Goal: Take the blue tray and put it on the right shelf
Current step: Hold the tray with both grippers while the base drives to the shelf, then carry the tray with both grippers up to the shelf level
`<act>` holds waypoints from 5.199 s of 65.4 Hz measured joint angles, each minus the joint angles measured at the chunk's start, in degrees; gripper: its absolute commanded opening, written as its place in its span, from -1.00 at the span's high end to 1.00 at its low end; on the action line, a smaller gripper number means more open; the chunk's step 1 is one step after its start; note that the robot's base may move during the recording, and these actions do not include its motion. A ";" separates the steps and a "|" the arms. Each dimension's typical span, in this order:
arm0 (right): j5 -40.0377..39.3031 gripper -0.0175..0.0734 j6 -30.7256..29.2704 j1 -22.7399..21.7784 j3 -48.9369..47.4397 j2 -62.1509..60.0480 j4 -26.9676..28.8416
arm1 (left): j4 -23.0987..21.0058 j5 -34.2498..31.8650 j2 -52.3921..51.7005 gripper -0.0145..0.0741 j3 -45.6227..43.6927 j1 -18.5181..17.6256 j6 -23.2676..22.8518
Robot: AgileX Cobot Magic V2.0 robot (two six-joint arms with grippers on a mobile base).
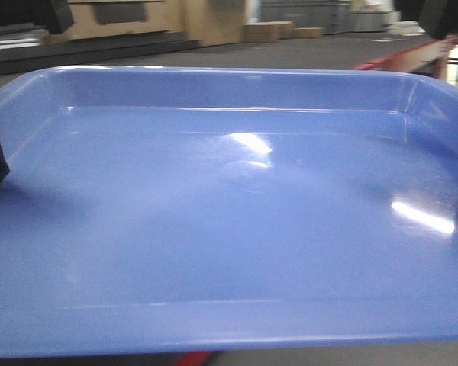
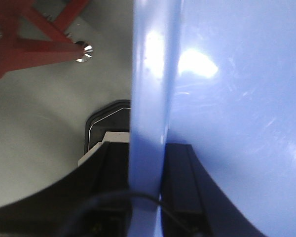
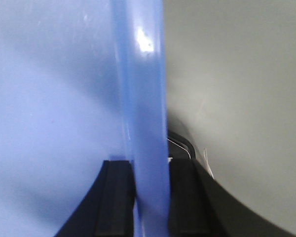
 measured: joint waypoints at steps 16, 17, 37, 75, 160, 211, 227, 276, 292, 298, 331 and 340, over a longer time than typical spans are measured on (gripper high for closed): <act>0.00 0.13 0.00 0.00 0.00 0.00 0.00 | 0.00 0.11 0.00 0.67 0.00 0.00 0.00; 0.00 0.13 0.00 0.00 0.00 0.00 0.00 | 0.00 0.11 0.00 0.67 0.00 0.00 0.00; 0.12 0.13 0.00 0.00 0.00 0.00 0.00 | -0.02 0.11 0.00 0.67 0.00 0.00 0.00; 0.24 0.13 0.00 0.00 0.00 0.00 0.00 | -0.12 0.11 0.00 0.67 0.00 0.00 0.00; 0.24 0.13 0.00 0.00 0.00 0.00 0.00 | -0.12 0.11 0.00 0.67 0.00 0.00 0.00; 0.24 0.13 0.00 0.00 0.00 0.00 0.00 | -0.12 0.21 0.00 0.67 0.00 0.00 0.00; 0.24 0.13 0.00 0.00 0.00 0.00 0.00 | -0.12 0.21 0.00 0.67 0.00 0.00 0.00; -0.05 0.13 0.00 0.00 0.00 0.00 0.00 | -0.12 0.31 0.00 0.67 0.00 0.00 0.00; -0.05 0.13 0.00 0.00 0.00 0.00 0.00 | -0.12 0.31 0.00 0.67 0.00 0.00 0.00; -0.05 0.13 0.00 0.00 0.00 0.00 0.00 | -0.12 0.31 0.00 0.67 0.00 0.00 0.00; -0.05 0.13 0.00 0.00 0.00 0.00 0.00 | -0.12 0.31 0.00 0.67 0.00 0.00 0.00; -0.05 0.13 0.00 0.00 0.00 0.00 0.00 | -0.12 0.75 0.00 0.67 0.00 0.00 0.00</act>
